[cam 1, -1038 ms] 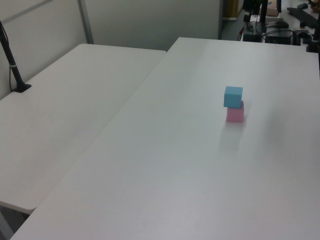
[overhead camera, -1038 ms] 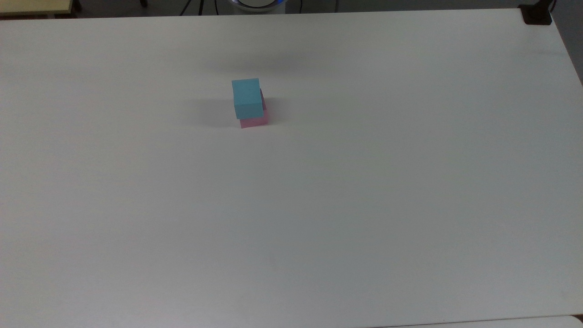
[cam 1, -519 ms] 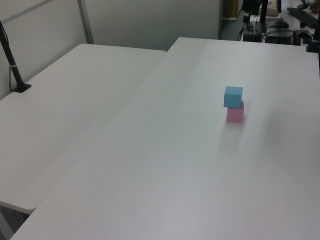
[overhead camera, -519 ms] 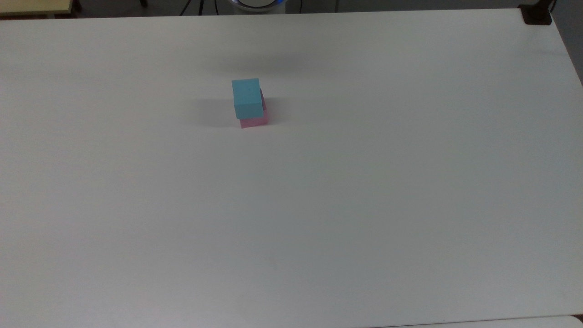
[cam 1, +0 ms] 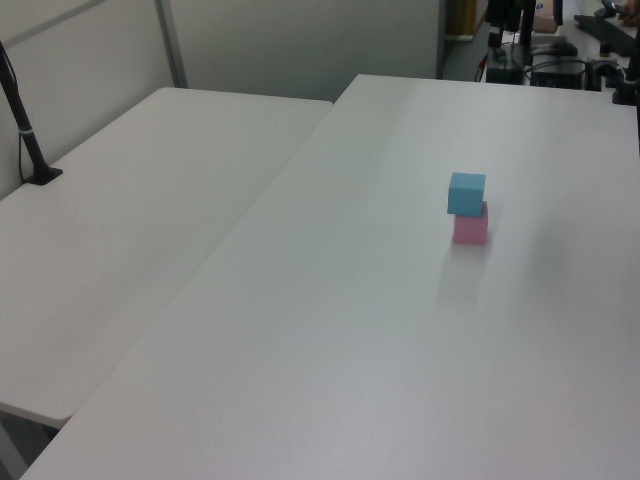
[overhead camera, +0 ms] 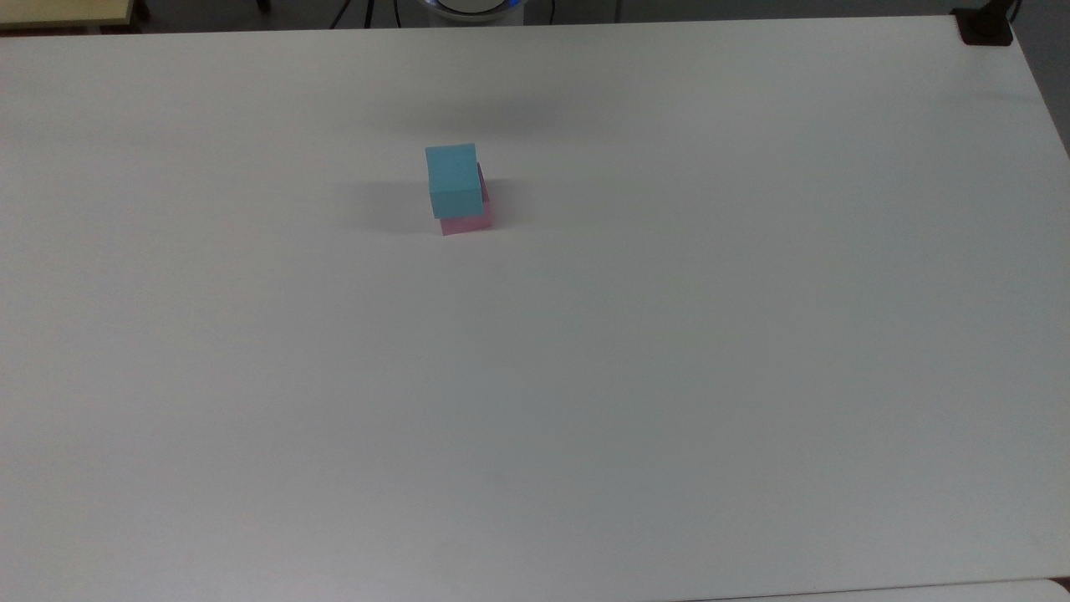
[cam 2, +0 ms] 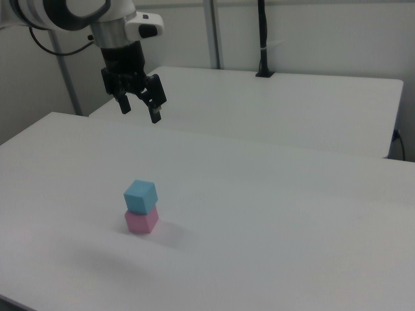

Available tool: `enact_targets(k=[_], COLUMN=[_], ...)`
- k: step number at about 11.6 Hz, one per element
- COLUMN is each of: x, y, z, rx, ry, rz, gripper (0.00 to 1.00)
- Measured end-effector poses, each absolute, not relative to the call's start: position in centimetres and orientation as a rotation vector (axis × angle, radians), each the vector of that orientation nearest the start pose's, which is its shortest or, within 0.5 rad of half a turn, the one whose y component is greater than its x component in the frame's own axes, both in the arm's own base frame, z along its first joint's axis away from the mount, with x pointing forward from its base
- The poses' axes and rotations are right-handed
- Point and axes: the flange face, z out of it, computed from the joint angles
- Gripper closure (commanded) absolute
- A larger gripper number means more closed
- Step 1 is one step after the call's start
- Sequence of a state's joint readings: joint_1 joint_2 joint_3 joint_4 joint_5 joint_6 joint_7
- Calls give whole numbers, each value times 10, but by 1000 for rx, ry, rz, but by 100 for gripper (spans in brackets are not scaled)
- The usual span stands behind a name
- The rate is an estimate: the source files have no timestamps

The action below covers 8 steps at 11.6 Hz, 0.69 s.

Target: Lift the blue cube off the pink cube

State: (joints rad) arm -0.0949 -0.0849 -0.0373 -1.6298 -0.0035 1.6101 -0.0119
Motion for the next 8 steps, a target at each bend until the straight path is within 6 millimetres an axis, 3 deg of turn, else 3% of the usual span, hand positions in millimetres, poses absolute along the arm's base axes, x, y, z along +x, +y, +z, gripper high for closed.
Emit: enact_targets(k=[5,8], x=[527,525], y=[-71,-69], z=[645,634], rx=[-3140,-3139], ry=[172,-180], rz=[-92,-13], gripper=[0,0])
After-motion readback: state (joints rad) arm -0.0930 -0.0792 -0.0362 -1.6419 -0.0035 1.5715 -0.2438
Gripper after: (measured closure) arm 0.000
